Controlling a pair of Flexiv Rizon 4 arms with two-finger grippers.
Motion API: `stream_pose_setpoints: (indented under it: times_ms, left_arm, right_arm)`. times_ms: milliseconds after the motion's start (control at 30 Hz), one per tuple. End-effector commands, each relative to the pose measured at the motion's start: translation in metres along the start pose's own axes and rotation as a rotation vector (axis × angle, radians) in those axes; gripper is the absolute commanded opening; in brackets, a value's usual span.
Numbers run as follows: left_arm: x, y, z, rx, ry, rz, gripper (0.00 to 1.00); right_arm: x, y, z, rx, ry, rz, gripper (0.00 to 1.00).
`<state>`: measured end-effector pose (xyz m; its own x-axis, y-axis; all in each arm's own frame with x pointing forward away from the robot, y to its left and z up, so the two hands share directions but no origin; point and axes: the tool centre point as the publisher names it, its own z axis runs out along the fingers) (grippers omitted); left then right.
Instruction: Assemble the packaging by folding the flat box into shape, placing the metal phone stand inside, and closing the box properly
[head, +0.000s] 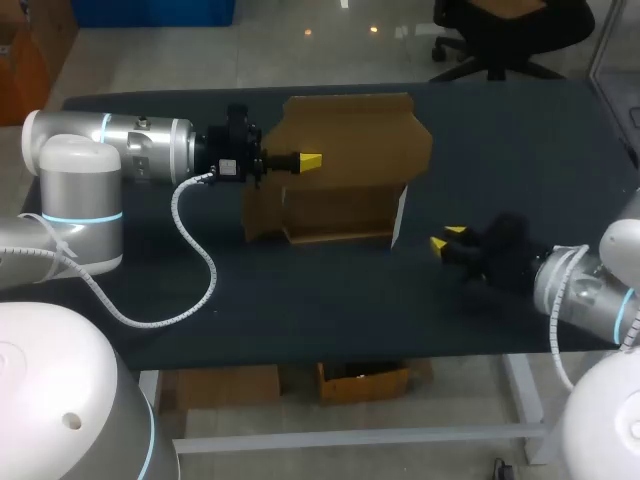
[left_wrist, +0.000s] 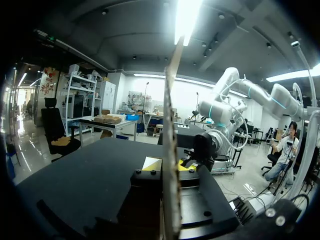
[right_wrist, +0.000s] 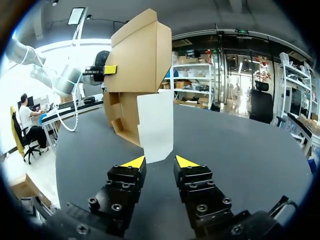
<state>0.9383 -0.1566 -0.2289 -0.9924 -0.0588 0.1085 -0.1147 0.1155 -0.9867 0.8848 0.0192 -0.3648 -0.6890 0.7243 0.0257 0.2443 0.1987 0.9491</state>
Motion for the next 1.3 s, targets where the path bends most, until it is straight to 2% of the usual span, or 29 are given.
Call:
stream_pose_setpoints:
  times_ms: [33,200,367,733,1067,1300]
  left_arm:
    - [-0.001,0.003,0.000,0.000,0.002,0.000,0.00]
    - [-0.001,0.003,0.000,0.000,0.002,0.000,0.00]
    - [-0.001,0.003,0.000,0.000,0.002,0.000,0.00]
    - [-0.001,0.003,0.000,0.000,0.002,0.000,0.00]
    - [-0.001,0.003,0.000,0.000,0.002,0.000,0.00]
    - [-0.001,0.003,0.000,0.000,0.002,0.000,0.00]
  right_arm:
    - [-0.007,0.004,0.001,0.025,0.186,-0.026,0.35]
    - [-0.008,0.006,0.005,0.045,0.238,-0.064,0.36]
    - [-0.008,0.007,0.010,0.057,0.278,-0.093,0.42]
    - [-0.006,0.010,0.021,0.059,0.356,-0.156,0.40]
    - [-0.005,0.013,0.025,0.086,0.381,-0.214,0.36]
    - [-0.001,0.020,0.031,0.099,0.347,-0.212,0.40]
